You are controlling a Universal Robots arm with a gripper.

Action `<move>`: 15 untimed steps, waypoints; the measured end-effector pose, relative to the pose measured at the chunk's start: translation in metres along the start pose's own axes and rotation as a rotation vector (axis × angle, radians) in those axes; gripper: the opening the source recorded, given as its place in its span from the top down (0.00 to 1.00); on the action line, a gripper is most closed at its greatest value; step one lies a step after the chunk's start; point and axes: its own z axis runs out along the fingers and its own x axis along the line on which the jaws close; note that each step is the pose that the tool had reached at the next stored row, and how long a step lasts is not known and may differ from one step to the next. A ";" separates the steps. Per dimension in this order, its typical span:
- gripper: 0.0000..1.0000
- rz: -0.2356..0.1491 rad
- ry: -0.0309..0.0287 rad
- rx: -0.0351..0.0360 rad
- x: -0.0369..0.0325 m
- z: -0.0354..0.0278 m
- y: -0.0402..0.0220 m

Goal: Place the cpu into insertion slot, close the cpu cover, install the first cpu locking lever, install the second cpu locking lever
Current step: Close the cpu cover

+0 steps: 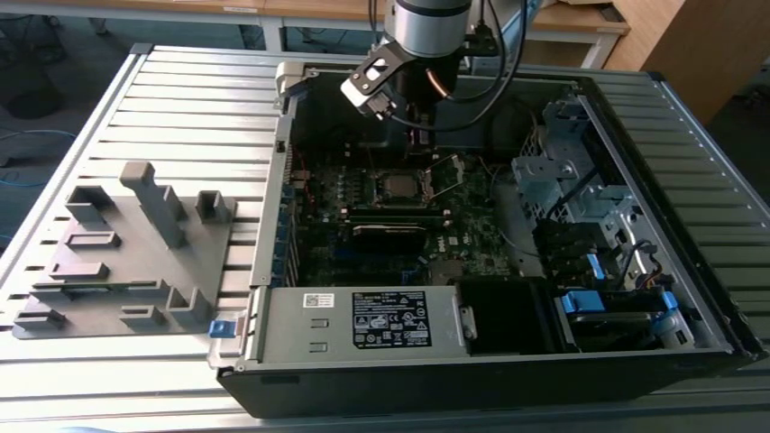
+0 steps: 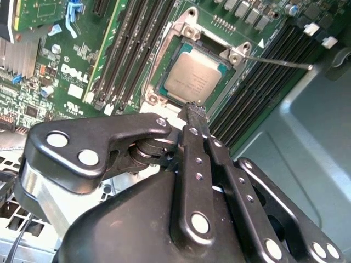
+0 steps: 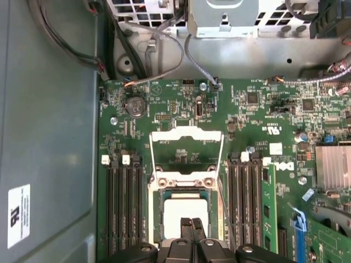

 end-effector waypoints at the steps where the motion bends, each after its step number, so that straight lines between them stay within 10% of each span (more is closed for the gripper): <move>1: 0.89 0.000 0.0001 0.0000 0.0000 0.0001 0.0013; 15: 0.89 0.000 0.0000 0.0001 0.0002 -0.0024 0.0044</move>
